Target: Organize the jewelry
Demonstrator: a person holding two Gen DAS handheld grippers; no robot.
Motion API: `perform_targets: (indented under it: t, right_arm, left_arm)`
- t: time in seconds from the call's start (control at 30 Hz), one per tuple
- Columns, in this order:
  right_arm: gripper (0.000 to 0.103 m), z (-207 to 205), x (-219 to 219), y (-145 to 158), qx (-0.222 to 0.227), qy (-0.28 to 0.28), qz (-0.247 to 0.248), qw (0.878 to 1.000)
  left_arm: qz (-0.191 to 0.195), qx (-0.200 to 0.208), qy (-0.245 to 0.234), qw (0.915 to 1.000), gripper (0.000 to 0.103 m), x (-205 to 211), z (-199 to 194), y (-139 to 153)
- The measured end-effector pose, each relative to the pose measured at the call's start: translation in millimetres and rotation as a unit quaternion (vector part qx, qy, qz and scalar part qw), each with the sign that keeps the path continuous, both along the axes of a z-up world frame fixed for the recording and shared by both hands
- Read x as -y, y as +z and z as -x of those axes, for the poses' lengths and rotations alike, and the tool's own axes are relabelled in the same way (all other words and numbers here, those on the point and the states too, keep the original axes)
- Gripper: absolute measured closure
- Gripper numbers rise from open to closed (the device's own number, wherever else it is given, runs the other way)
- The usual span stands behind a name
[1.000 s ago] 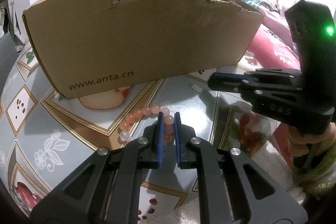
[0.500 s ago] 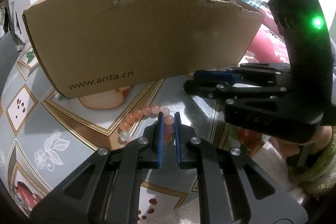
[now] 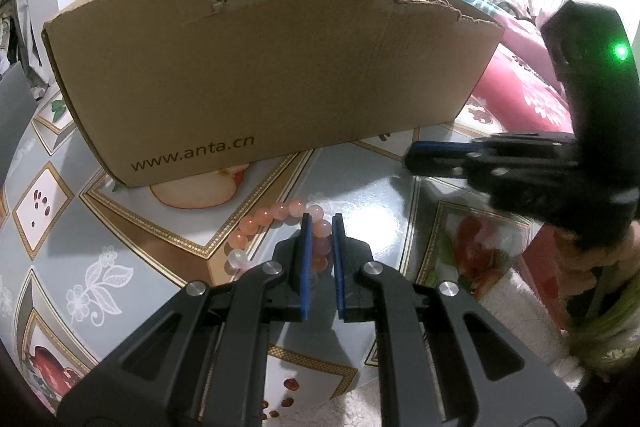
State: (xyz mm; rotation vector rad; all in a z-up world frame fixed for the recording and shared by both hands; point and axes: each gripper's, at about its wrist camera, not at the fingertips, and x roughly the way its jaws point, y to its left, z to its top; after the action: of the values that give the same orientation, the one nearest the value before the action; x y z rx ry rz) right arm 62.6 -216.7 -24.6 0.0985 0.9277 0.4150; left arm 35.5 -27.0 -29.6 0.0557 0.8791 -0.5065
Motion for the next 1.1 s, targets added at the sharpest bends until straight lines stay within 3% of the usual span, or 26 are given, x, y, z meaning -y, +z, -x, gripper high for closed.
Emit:
perform_targets:
  t: [0.27, 0.47, 0.63, 0.77, 0.9, 1.1]
  right_arm:
    - [0.098, 4.1, 39.9, -3.0, -0.041, -0.048, -0.127, 0.990]
    - [0.098, 12.3, 46.6, 7.9, -0.028, -0.057, -0.157, 0.986]
    - [0.098, 19.3, 50.9, 31.7, 0.000, -0.049, -0.163, 0.985]
    - [0.098, 24.2, 55.2, 57.6, 0.022, -0.041, -0.169, 0.985]
    - [0.098, 25.4, 55.0, 82.1, 0.046, -0.035, -0.172, 0.983]
    - [0.098, 8.2, 56.6, 118.0, 0.082, -0.032, -0.170, 0.982]
  left_arm:
    - [-0.001, 0.001, 0.001, 1.0000, 0.094, -0.5, -1.0, 0.4]
    - [-0.008, 0.007, 0.012, 0.9999, 0.095, -4.8, 0.5, 5.0]
    - [0.026, 0.023, 0.021, 0.9992, 0.095, -26.8, 7.8, 31.6]
    - [0.078, 0.033, 0.033, 0.9959, 0.095, -53.3, 14.3, 60.4]
    - [0.133, 0.038, 0.035, 0.9898, 0.095, -74.0, 19.3, 85.8]
    - [0.183, 0.059, 0.022, 0.9810, 0.095, -81.9, 20.7, 126.2]
